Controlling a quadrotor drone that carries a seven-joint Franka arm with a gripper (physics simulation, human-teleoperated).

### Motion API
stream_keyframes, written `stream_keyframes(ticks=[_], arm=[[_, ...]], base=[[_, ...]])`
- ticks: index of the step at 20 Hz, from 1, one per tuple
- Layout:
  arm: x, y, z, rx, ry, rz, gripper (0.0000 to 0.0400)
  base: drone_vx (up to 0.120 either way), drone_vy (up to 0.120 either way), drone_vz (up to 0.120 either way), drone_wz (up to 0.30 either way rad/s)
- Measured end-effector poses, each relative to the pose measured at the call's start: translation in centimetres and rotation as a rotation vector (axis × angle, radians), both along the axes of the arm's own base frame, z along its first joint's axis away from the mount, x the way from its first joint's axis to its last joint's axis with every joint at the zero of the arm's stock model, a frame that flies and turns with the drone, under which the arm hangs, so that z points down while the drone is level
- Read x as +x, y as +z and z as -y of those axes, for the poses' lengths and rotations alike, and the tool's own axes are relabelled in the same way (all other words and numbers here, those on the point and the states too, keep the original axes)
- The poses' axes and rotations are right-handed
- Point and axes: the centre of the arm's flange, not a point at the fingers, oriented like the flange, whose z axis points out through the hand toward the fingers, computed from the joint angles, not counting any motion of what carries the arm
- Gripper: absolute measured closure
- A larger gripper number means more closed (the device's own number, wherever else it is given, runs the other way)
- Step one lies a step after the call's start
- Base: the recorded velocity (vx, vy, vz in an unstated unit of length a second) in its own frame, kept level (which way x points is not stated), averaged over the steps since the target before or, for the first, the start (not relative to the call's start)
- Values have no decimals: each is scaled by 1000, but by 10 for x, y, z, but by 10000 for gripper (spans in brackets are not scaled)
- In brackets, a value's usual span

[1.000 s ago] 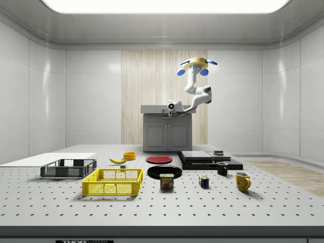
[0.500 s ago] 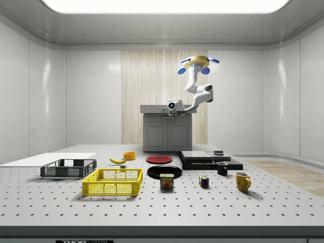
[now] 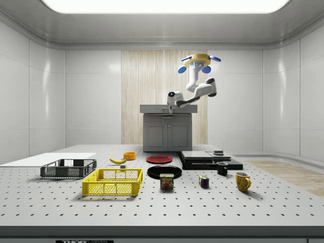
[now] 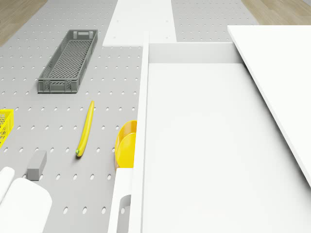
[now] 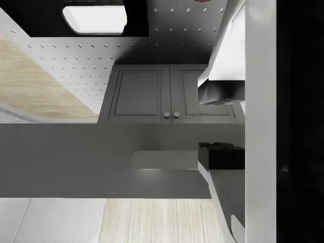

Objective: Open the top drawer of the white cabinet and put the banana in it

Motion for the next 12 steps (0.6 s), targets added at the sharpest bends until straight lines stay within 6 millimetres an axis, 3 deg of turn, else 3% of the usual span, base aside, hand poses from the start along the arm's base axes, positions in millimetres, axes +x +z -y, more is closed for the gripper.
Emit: stream_keyframes(ticks=[5, 10, 12], arm=[[-1, -34, -45, 531, 0, -1, 293], [-2, -42, -69, 771, -1, -5, 294], [-2, -42, -74, 821, -1, -6, 294]], base=[[0, 120, 0, 0], [0, 120, 0, 0], [100, 120, 0, 0]])
